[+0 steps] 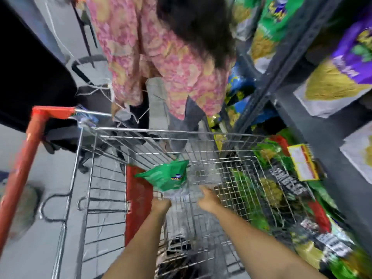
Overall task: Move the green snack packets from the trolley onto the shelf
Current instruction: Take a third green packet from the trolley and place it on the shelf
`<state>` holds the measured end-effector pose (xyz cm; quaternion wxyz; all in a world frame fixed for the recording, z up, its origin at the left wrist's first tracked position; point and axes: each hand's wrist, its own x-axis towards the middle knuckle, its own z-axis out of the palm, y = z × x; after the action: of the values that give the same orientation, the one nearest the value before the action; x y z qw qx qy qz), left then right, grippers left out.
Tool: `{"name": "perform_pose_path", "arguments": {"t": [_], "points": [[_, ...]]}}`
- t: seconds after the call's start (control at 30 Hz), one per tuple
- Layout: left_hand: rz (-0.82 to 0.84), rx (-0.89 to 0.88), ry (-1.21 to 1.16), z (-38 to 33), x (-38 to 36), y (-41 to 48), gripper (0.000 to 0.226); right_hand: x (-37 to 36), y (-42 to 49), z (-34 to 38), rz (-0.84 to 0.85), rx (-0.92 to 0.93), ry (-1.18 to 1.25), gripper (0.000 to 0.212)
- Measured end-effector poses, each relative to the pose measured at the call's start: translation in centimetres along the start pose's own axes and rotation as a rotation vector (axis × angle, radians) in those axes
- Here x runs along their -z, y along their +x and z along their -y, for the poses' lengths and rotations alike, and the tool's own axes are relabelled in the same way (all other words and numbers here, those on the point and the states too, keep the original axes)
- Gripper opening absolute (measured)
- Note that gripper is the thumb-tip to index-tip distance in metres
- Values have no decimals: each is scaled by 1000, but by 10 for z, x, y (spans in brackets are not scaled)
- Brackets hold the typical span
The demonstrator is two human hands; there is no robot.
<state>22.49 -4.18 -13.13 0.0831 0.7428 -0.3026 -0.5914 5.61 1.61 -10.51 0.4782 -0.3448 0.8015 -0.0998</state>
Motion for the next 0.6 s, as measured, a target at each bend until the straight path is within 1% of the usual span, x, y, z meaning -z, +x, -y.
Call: {"name": "perform_pose_path", "arguments": {"t": [0.1,0.17,0.2,0.23,0.27,0.3,0.37,0.43,0.47,0.53,0.6], "points": [[72,78,-27,-13,-11,31,41,-13,40,9,41,-1,17,64],[73,132,-109,-16,-14,44,28,-20,60,15,68,11,63,74],[68,139,-145,-17,-16,50,26,-22,70,16,81,34,67,79],[76,127,-182,-20,-19,53,32,-25,78,18,88,56,65,81],[83,120,-203,-23,-22,58,40,-27,84,19,84,63,67,79],[80,107,-214,-24,-24,63,43,-31,90,20,88,65,89,76],[13,81,-196,-27,-29,68,36,-36,97,23,100,85,175,69],[-61,57,-144,-28,-36,65,27,-44,106,12,104,60,260,64],[-71,43,-162,-31,-39,60,25,-43,106,8,90,43,284,60],[-15,10,-160,-34,-41,52,31,-25,86,11,33,-4,391,42],[70,10,-111,-38,-41,39,43,-9,70,8,12,-4,431,36]]}}
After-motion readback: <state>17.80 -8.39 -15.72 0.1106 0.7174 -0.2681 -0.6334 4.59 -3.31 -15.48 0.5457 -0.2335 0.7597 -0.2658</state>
